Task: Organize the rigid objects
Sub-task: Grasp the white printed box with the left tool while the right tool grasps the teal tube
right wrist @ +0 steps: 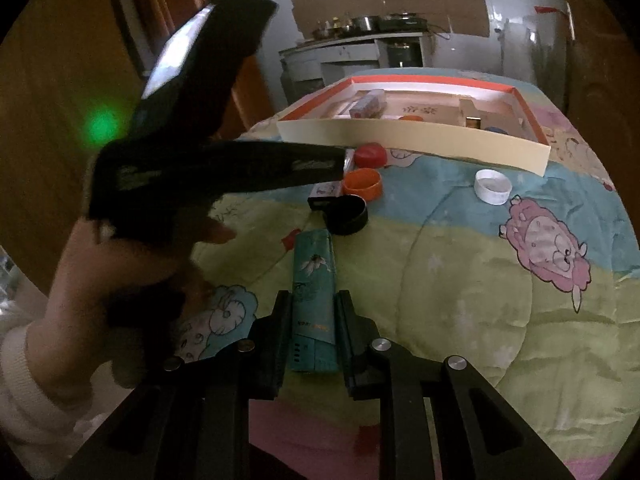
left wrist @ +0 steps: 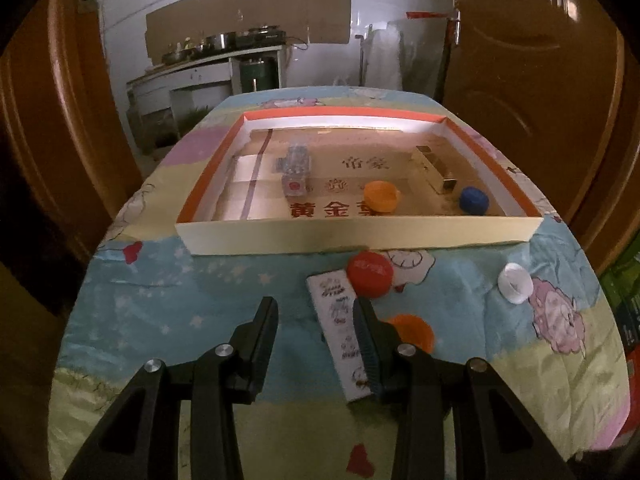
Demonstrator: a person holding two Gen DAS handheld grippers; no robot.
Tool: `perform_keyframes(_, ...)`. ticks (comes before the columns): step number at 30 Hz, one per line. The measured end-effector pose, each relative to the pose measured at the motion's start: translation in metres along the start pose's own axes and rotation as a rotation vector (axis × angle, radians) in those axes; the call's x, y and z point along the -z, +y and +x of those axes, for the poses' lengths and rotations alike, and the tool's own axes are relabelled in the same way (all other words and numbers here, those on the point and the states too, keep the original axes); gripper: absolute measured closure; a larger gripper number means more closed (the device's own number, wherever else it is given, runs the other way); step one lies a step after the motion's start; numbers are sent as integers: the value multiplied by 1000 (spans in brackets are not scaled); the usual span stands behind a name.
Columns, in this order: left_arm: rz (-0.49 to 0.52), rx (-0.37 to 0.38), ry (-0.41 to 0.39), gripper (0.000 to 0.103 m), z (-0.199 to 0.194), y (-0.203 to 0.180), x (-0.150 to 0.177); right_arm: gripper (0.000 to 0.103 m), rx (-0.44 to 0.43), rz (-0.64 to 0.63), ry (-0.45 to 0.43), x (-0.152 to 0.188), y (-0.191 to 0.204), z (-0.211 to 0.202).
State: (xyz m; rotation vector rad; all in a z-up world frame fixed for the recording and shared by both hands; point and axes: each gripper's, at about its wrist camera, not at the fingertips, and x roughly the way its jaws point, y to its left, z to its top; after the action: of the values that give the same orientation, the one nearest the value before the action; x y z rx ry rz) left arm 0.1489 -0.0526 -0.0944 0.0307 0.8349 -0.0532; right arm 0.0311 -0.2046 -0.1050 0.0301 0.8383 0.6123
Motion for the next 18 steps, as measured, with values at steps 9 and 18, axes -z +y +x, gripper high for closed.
perform_keyframes(9, 0, 11, 67, 64, 17, -9, -1, 81, -44, 33, -26, 4, -14, -5)
perform_keyframes(18, -12, 38, 68, 77, 4, 5, 14, 81, -32, 40, -29, 7, -11, -8)
